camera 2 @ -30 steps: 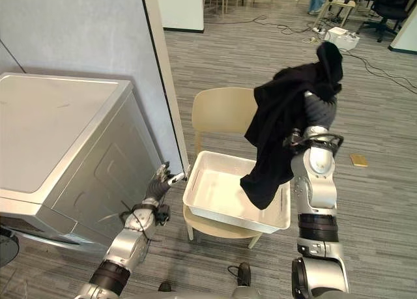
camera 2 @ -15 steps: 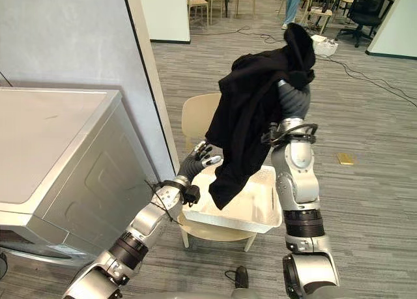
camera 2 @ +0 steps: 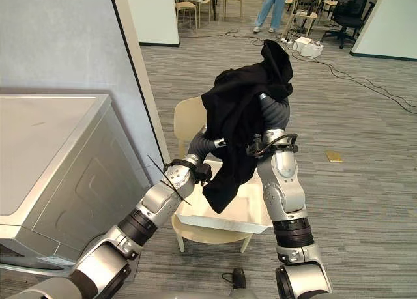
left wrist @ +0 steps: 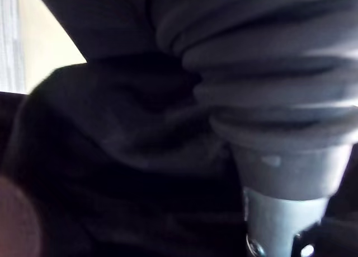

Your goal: Pick up the laundry basket with both hands and put the clothes into the washing machine.

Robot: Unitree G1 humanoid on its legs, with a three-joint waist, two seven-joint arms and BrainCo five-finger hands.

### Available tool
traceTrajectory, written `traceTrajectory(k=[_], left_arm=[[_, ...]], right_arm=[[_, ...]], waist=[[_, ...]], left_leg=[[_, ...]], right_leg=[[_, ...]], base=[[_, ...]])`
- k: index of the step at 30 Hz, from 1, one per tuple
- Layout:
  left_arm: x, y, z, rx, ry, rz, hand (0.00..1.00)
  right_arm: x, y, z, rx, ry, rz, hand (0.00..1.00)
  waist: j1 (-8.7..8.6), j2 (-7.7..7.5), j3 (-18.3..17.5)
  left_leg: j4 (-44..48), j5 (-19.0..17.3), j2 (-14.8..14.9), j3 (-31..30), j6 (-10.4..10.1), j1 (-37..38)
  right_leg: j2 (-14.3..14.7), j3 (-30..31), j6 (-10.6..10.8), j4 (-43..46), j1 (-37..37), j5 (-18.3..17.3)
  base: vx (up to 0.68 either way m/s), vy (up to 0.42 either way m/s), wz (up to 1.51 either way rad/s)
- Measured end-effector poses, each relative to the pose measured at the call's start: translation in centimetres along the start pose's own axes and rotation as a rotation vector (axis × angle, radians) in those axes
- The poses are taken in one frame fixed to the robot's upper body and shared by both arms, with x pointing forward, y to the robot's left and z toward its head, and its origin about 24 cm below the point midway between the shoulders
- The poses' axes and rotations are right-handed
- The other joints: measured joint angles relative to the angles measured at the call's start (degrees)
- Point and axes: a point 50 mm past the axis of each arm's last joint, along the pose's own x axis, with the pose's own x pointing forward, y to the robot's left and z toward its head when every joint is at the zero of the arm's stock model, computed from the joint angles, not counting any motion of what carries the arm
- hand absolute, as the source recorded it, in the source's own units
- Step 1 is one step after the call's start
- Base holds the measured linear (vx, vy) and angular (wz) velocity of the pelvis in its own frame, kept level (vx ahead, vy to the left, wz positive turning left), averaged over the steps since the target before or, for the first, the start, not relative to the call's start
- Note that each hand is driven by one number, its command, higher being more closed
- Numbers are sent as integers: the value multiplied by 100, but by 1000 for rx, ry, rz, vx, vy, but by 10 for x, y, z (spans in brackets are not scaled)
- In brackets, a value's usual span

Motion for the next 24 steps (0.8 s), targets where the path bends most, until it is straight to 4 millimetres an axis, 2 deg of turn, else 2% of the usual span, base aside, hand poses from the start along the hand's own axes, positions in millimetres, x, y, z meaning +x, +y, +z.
traceTrajectory(k=[4, 12, 17, 18, 24], left_arm=[[4, -1, 7, -21, -19, 1, 0], [14, -9, 40, -71, -135, -30, 0], [16, -13, 51, -95, -179, -42, 0], [17, -14, 52, -94, -183, -46, 100], [15, -25, 69, -122, -250, -90, 100]], right_arm=[[-2, 1, -2, 16, -4, -5, 100], [-6, 6, -8, 50, 9, -8, 100], [-9, 6, -11, 49, 21, -9, 100], [-9, 6, -11, 49, 23, -7, 100], [-10, 7, -12, 49, 25, 17, 100]], waist=[[-27, -1, -1], [-139, 10, -8], [-159, 41, -26], [-160, 42, -27], [-175, 60, -38]], left_leg=[[-2, 0, -1, 1, 0, 5], [-1, -1, 0, 58, -1, 18], [-2, -11, 2, 122, -11, 44], [-2, -11, 2, 126, -11, 45], [-2, -12, 2, 143, -13, 59]], right_leg=[[-1, -1, 0, 0, 4, 0], [5, 3, 41, -1, -1, -32], [15, 58, 40, -1, -15, -32], [15, 60, 40, -1, -16, -32], [17, 72, 12, -1, -16, -50]], base=[[0, 0, 0], [0, 0, 0], [-16, 1, -6], [-21, 0, -3], [0, 0, 0]])
